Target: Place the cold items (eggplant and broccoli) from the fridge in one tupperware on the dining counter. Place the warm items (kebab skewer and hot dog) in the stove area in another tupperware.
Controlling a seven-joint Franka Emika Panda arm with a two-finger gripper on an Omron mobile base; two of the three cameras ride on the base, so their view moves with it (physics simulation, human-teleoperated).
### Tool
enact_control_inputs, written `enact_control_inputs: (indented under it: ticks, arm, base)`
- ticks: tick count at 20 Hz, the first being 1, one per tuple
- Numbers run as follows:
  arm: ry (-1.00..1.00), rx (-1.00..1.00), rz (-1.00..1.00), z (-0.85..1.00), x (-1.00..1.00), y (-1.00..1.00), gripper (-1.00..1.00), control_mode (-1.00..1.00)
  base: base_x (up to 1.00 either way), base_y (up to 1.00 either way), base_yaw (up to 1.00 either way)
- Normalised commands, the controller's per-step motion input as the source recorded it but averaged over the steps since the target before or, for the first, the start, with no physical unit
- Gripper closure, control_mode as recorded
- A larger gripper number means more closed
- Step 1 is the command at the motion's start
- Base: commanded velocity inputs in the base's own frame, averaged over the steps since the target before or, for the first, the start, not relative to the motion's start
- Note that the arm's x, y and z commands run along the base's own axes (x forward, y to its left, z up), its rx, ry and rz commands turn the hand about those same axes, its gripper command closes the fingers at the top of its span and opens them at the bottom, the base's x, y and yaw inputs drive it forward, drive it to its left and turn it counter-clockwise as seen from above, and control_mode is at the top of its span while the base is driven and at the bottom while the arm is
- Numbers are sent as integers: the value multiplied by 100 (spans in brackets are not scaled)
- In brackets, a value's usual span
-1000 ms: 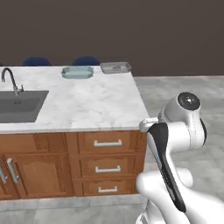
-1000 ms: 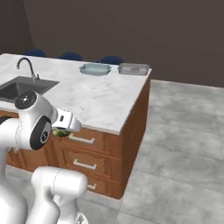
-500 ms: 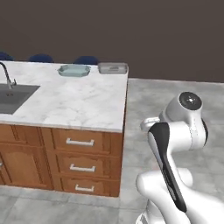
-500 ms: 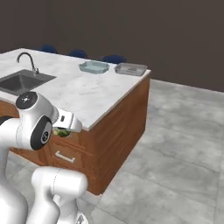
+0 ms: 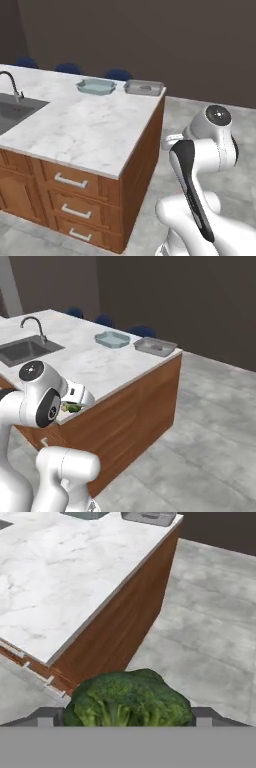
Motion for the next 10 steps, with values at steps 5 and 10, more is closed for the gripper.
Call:
enact_control_inputs:
  ticks: [5, 10]
  arm:
    - [0, 0, 0, 0, 0, 0, 100, 100]
    - [0, 0, 0, 0, 0, 0, 100, 100]
  base:
    - [71, -95, 46]
    - [41, -100, 43]
